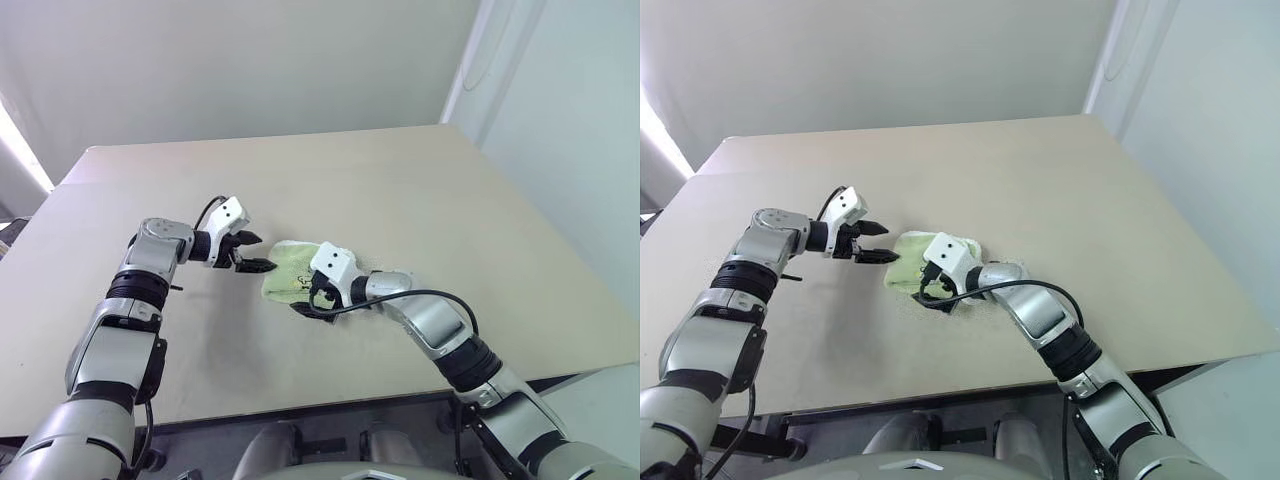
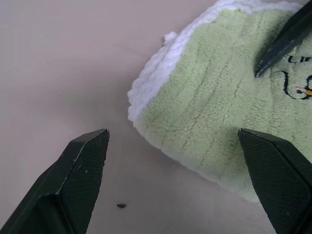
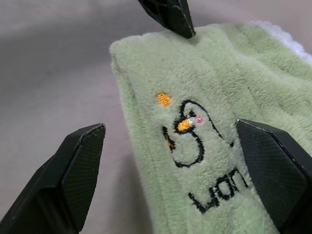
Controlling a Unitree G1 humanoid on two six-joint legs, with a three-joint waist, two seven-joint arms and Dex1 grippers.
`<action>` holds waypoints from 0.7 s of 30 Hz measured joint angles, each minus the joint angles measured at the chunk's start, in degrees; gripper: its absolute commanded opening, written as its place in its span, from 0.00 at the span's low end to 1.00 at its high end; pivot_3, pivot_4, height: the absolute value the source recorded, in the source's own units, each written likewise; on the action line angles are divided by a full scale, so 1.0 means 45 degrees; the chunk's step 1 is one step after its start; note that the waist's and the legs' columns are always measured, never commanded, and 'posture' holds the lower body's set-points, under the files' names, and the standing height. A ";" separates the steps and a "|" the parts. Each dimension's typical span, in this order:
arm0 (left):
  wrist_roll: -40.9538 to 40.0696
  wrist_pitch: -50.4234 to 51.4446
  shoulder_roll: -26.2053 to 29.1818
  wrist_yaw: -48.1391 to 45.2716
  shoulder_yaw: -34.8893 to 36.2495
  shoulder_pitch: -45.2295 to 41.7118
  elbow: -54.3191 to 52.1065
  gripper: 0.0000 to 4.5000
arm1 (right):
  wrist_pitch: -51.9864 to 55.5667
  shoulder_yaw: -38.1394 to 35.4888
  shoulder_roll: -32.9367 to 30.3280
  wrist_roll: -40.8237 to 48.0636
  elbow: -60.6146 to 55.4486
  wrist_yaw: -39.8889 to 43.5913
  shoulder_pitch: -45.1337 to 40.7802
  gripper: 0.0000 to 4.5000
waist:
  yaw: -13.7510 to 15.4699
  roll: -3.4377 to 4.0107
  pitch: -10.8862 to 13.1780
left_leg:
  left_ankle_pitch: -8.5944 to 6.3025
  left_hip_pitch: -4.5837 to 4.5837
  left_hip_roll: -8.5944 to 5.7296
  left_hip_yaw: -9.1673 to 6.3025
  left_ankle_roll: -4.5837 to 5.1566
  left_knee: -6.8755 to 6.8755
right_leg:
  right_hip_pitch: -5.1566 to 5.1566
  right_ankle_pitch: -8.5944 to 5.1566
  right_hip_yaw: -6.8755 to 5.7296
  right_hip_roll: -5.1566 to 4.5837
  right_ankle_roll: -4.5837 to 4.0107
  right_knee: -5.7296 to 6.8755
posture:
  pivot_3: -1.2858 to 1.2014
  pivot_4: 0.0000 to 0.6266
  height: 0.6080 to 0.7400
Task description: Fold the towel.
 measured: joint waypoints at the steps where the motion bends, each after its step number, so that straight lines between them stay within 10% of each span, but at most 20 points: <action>1: 0.0004 0.0000 0.0002 -0.0012 -0.0005 0.0009 -0.0044 0.99 | -0.0129 0.0086 -0.0060 -0.0209 0.0024 0.0007 0.0001 1.00 | 0.0000 0.0000 0.0000 | 0.0000 0.0000 0.0000 0.0000 0.0000 0.0000 | 0.0001 0.0000 0.0000 0.0000 0.0000 0.0001 | 0.52 0.00 0.64; 21: 0.0215 -0.0002 -0.0142 0.0027 -0.0136 0.0153 -0.0255 0.99 | -0.2192 0.1061 0.0043 -0.3532 0.1301 -0.0430 -0.0593 1.00 | -0.0004 0.0000 0.0000 | 0.0001 0.0021 0.0001 -0.0012 -0.0001 0.0003 | 0.0013 0.0004 0.0001 0.0017 -0.0012 0.0017 | 0.52 0.00 0.64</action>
